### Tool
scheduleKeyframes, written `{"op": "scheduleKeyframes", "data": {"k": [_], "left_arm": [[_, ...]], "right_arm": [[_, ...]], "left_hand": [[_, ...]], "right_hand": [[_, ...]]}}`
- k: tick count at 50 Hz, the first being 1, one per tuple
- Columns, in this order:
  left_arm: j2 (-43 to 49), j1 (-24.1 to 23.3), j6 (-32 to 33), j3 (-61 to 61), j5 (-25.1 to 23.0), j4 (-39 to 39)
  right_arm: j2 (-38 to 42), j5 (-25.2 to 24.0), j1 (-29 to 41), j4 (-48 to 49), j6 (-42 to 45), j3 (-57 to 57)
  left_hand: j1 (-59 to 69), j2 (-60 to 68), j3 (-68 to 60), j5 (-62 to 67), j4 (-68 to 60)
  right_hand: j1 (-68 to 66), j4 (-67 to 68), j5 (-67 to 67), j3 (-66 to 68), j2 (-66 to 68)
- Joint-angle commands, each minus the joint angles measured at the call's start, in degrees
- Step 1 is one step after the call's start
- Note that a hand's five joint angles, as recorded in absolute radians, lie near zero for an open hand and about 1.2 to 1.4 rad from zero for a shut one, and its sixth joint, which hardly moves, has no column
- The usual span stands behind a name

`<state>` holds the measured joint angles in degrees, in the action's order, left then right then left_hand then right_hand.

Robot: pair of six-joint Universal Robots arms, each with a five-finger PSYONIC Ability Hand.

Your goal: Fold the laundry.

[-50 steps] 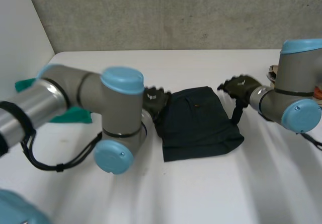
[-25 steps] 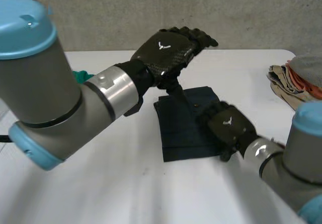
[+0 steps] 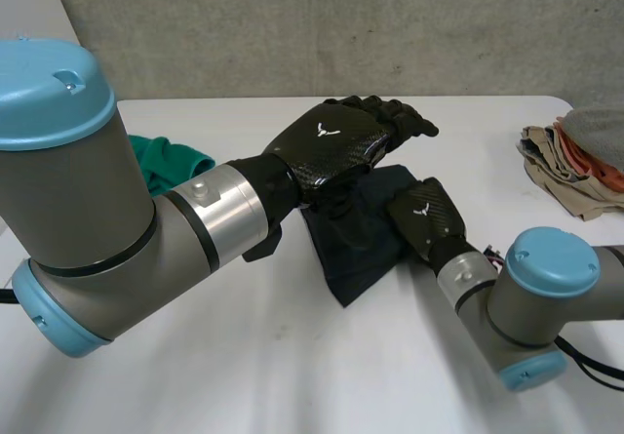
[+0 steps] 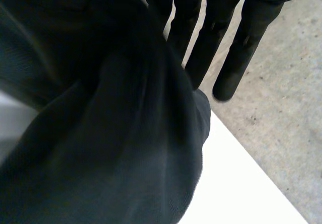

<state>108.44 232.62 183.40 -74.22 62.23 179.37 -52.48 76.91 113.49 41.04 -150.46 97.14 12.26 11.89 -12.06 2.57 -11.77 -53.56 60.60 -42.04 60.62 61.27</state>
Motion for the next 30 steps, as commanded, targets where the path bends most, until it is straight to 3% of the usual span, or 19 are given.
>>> {"op": "scheduleKeyframes", "data": {"k": [1, 10, 18, 25, 30], "left_arm": [[-0.07, -0.06, -0.06, 0.56, 0.17, 0.45], [-1.3, 0.29, -5.76, 3.81, 0.52, 3.43], [-3.59, 0.56, -9.11, 3.99, 0.52, 5.9], [-3.15, 0.47, -9.11, 3.2, 0.52, 6.08], [-2.62, 0.38, -9.11, 2.5, 0.52, 6.16]], "right_arm": [[-0.78, -0.54, -0.29, 0.0, -2.03, -5.2], [-6.66, -0.36, -2.57, -3.51, -12.57, -18.47], [-7.98, -1.94, -16.62, -10.98, -20.04, -33.67], [-3.86, -10.29, -31.04, -18.01, -22.42, -46.51], [4.03, -16.95, -39.9, -19.86, -22.68, -54.85]], "left_hand": [[-2.26, -1.89, 2.06, -2.57, 1.77], [-2.26, -1.89, 2.06, -2.57, 1.77], [-2.26, -1.89, 2.06, -2.57, 1.77], [-2.26, -1.89, 2.06, -2.57, 1.77], [-2.26, -1.89, 2.06, -2.57, 1.77]], "right_hand": [[-26.44, 19.4, -27.96, 19.38, 18.73], [-26.44, 19.4, -27.96, 19.38, 18.73], [-26.44, 19.4, -27.96, 19.38, 18.73], [-26.44, 19.4, -27.96, 19.38, 18.73], [-26.44, 19.4, -27.96, 19.38, 18.73]]}}
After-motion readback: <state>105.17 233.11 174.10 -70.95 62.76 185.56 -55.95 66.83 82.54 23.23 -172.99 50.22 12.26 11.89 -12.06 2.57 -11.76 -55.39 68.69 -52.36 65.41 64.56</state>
